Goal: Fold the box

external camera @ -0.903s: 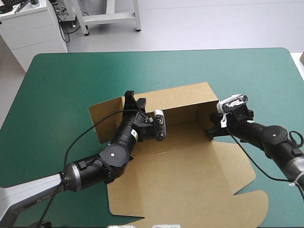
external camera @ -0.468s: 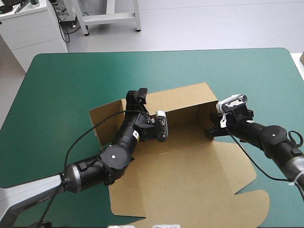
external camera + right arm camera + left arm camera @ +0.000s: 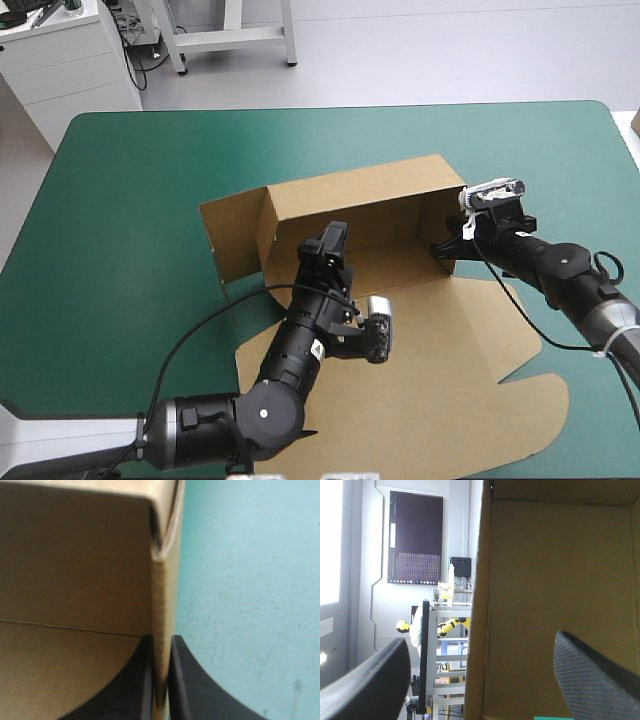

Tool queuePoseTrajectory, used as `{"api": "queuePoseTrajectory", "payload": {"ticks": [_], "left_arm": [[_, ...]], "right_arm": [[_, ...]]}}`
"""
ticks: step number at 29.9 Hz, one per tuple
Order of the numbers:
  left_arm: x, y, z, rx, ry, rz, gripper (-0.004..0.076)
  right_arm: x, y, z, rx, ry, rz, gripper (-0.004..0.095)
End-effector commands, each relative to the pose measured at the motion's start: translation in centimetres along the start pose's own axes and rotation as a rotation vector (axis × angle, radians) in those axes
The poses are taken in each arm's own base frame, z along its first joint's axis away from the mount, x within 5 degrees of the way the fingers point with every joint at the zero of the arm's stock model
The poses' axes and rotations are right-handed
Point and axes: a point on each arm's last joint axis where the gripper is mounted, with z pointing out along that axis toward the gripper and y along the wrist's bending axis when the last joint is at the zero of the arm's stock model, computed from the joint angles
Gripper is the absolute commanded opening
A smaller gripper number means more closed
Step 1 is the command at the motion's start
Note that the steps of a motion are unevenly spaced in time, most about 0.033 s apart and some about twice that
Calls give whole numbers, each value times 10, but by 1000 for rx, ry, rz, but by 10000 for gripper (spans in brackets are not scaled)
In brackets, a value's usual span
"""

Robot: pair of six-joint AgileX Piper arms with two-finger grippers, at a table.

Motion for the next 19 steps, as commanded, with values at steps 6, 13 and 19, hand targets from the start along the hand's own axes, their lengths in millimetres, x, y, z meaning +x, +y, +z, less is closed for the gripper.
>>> {"api": "queuePoseTrajectory", "payload": {"ticks": [6, 13, 19], "left_arm": [[-15, 5, -30, 39, -30, -113, 286], [-13, 7, -24, 207, 10, -176, -19], [-6, 50, -5, 521, 33, -327, -19]], "right_arm": [[-24, -7, 6, 42, -66, 39, -23], [-26, -7, 6, 40, -69, 38, -23], [-25, -7, 6, 37, -69, 38, -23]]}}
